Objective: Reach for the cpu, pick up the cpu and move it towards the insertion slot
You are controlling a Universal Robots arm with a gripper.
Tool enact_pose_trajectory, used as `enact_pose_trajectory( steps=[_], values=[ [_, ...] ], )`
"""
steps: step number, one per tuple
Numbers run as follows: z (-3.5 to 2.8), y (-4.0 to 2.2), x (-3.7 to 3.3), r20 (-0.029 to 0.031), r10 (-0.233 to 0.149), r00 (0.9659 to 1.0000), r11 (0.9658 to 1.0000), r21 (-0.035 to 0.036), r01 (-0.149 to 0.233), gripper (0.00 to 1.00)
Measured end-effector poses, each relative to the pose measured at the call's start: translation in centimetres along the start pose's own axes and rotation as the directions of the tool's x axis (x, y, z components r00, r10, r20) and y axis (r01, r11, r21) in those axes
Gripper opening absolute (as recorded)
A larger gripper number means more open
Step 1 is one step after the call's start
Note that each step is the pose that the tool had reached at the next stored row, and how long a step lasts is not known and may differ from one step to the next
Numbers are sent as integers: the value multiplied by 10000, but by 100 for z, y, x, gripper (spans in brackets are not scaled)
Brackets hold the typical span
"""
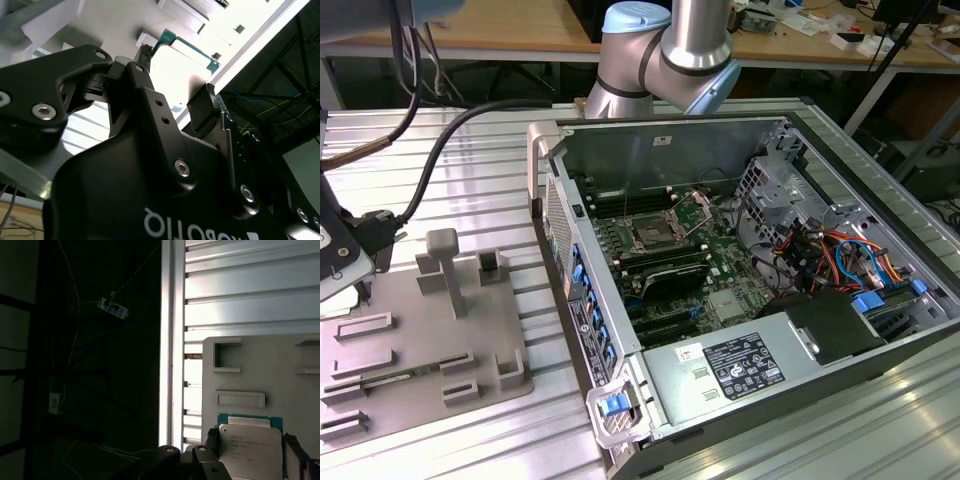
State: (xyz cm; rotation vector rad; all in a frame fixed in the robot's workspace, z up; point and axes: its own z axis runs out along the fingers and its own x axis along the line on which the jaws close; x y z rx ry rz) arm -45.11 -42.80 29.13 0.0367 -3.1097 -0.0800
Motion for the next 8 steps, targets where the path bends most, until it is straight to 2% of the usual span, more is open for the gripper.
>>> enact_pose_trajectory(
  steps=[8],
  values=[
    [-122,7,3,0,0,10000,10000,0,0,55]
  ],
)
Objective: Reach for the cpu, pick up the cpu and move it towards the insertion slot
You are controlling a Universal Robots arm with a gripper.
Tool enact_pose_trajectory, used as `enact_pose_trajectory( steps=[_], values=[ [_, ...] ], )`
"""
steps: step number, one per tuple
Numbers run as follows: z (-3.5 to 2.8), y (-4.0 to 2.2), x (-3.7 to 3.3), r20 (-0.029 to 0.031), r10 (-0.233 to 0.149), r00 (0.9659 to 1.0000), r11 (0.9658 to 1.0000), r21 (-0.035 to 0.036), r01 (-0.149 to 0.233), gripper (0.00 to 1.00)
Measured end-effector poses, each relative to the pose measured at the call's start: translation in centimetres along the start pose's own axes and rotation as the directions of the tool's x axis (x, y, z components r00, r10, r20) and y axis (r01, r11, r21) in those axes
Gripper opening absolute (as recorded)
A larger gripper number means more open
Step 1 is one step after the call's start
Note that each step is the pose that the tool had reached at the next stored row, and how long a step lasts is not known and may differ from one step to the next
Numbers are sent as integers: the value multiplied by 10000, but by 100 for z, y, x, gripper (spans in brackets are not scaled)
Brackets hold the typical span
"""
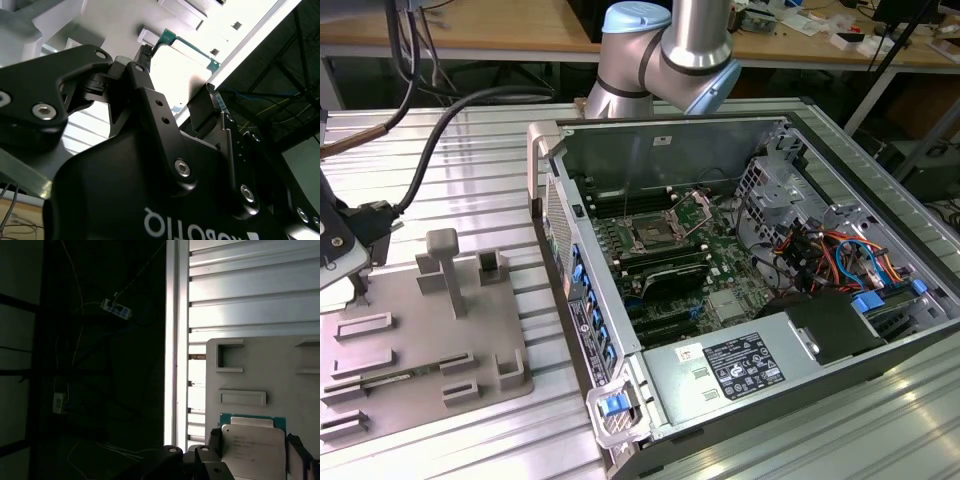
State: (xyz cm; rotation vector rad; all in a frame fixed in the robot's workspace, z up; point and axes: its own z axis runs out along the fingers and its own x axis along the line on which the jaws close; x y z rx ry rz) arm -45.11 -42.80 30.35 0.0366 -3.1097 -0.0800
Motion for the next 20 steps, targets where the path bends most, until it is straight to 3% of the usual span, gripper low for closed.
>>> enact_pose_trajectory(
  steps=[20],
  values=[
    [-232,12,7,0,0,10000,10000,0,0,55]
  ],
)
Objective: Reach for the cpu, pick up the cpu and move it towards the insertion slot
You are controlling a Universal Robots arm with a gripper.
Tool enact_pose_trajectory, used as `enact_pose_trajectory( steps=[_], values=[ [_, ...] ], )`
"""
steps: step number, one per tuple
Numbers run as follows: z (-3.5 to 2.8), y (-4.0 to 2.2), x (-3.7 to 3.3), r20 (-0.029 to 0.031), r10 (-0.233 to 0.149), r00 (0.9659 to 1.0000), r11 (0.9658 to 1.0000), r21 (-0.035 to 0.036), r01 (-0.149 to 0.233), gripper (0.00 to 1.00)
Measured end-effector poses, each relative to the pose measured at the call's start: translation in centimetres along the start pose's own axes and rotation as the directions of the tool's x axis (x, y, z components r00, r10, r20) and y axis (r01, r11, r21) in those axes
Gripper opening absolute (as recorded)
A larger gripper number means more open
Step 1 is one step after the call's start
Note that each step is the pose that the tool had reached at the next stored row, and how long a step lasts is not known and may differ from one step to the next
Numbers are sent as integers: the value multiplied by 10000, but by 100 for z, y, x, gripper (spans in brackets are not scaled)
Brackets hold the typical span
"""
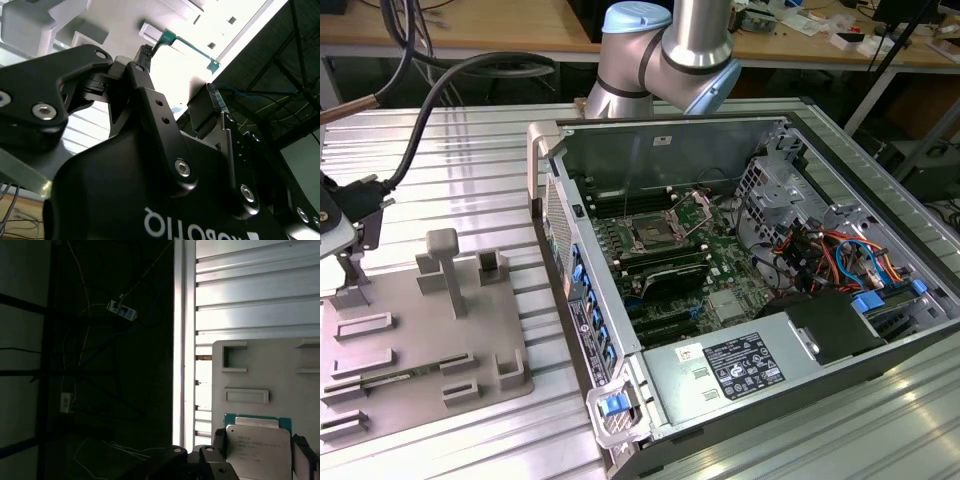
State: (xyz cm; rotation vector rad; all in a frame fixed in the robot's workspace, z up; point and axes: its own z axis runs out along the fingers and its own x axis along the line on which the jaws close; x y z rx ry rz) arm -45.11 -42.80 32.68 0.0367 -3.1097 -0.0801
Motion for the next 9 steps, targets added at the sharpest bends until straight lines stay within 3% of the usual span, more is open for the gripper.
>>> enact_pose_trajectory(
  steps=[9],
  values=[
    [-148,8,5,-1,0,10000,10000,0,0,55]
  ],
)
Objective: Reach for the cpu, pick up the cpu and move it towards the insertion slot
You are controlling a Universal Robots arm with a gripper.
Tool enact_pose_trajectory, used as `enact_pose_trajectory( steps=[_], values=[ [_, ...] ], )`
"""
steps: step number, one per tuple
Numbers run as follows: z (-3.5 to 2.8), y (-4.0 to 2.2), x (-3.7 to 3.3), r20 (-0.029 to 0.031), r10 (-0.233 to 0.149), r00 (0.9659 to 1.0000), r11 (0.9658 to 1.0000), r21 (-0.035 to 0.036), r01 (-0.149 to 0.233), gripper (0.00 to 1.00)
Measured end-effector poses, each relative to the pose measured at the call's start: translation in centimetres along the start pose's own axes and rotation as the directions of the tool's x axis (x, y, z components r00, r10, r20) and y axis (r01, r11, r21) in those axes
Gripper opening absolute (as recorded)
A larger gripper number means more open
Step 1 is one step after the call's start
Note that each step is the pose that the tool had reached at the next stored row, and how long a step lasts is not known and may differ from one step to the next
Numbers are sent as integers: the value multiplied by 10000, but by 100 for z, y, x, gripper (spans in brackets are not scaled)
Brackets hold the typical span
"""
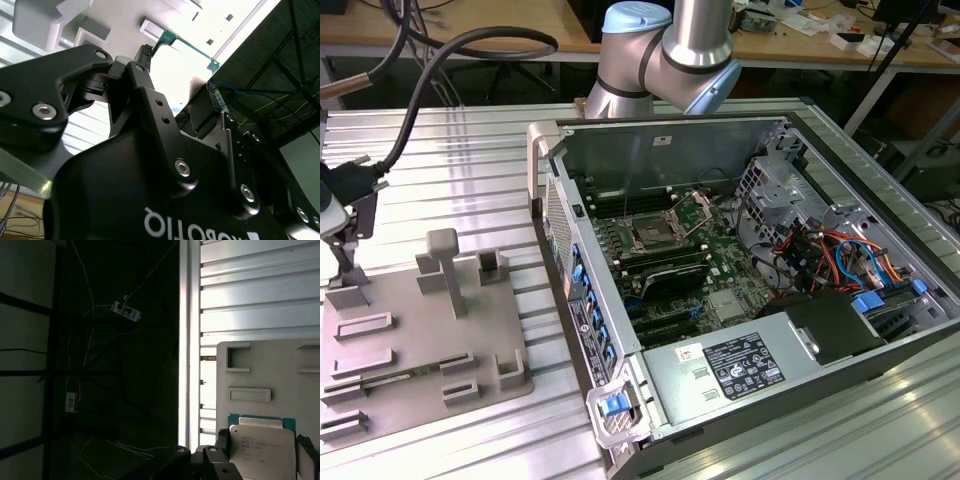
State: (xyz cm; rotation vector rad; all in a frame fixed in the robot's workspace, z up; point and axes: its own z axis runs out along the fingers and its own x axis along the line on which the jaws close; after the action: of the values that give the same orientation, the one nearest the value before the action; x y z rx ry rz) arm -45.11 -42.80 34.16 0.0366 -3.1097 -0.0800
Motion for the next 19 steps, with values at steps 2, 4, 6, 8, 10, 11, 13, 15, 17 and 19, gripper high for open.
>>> enact_pose_trajectory(
  steps=[2,4,6,8,10,11,13,15,17,19],
  values=[
    [-33,1,1,0,-1,10000,10000,0,1,55],
    [-72,4,2,1,0,10000,10000,0,0,55],
    [-104,6,3,1,0,10000,10000,0,0,55],
    [-129,7,4,1,0,10000,10000,0,0,55],
    [-154,8,5,1,0,10000,10000,0,0,55],
    [-165,8,5,1,0,10000,10000,0,0,55],
    [-178,9,5,3,0,10000,10000,-1,0,55],
    [-180,9,5,0,0,10000,10000,0,0,55],
    [-180,9,5,1,0,10000,10000,0,0,55],
    [-180,9,5,1,0,10000,10000,0,0,55]
  ],
)
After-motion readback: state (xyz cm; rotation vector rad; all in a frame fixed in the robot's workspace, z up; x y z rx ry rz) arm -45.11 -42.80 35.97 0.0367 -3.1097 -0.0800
